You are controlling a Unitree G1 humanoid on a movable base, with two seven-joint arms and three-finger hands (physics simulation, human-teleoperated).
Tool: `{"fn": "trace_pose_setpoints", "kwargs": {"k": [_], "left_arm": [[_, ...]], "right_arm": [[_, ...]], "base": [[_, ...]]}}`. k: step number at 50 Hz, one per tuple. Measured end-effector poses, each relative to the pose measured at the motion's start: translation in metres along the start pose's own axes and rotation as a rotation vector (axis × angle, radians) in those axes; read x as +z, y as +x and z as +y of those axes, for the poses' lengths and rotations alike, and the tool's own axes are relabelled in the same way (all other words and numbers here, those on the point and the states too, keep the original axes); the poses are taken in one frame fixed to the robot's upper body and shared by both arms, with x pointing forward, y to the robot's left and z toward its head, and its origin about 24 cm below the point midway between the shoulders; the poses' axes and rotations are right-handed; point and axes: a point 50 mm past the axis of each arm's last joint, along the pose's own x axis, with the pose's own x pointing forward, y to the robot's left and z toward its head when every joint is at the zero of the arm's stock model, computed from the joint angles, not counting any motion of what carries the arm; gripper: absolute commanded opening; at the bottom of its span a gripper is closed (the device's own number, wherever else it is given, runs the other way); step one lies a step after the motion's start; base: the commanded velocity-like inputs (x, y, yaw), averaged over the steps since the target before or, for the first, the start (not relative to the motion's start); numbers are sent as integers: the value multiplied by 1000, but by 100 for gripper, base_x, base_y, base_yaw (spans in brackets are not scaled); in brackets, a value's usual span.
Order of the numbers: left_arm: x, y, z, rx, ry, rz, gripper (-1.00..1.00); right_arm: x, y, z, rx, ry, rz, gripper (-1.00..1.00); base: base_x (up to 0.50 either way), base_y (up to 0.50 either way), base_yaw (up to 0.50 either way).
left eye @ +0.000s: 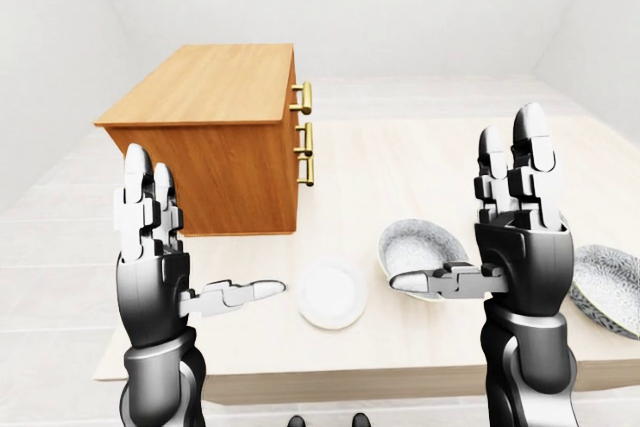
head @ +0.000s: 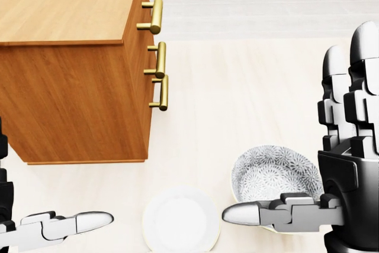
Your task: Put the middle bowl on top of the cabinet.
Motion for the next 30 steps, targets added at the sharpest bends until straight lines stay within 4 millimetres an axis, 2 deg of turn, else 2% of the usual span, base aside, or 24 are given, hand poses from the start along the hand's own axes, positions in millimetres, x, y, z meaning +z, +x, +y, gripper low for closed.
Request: {"fn": "trace_pose_setpoints", "kwargs": {"k": [16,30], "left_arm": [[0,0,0,1,-5,-1,100],[0,0,0,-4,-8,2,100]], "right_arm": [[-1,0,1,12,-4,4,100],[-5,-2,5,33,-10,25,100]], "base": [[7,50,0],[0,0,0]]}}
